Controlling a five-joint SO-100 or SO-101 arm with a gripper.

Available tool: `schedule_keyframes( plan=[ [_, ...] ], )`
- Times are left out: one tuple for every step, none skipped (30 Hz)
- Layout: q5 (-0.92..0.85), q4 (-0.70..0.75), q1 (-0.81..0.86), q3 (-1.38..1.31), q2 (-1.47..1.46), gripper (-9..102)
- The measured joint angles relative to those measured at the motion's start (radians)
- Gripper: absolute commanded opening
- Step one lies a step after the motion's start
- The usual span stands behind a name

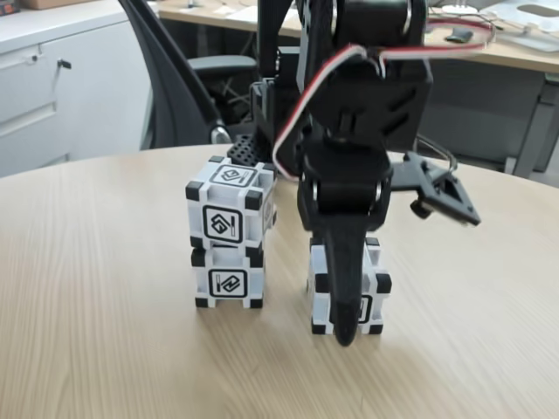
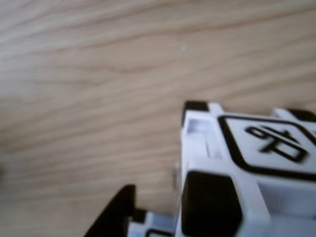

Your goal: Stack cubes from left to right.

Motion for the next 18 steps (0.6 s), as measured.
schedule_keyframes(
  plan=[
    [0.003, -0.015, 0.0, 0.0, -0.015, 43],
    [0.008, -0.032, 0.0, 0.0, -0.026, 38],
    [0.012, -0.048, 0.0, 0.0, -0.035, 32],
    [0.015, -0.067, 0.0, 0.0, -0.046, 24],
    [0.015, -0.092, 0.0, 0.0, -0.049, 14],
    [0.018, -0.106, 0.0, -0.003, -0.049, 5],
    [0.021, -0.101, -0.002, -0.008, -0.048, 0],
    [0.02, -0.107, -0.002, -0.011, -0.048, 0],
    [0.02, -0.109, -0.002, -0.011, -0.048, 0],
    [0.02, -0.109, -0.002, -0.011, -0.048, 0],
    [0.02, -0.109, -0.002, -0.011, -0.048, 0],
    [0.02, -0.109, -0.002, -0.011, -0.048, 0],
    [0.02, -0.109, -0.002, -0.011, -0.048, 0],
    [0.02, -0.109, -0.002, -0.011, -0.048, 0],
    [0.02, -0.109, -0.002, -0.011, -0.048, 0],
    [0.02, -0.109, -0.002, -0.011, -0.048, 0],
    [0.02, -0.109, -0.002, -0.011, -0.044, 0],
    [0.02, -0.109, -0.002, -0.011, -0.037, 0]
  ],
)
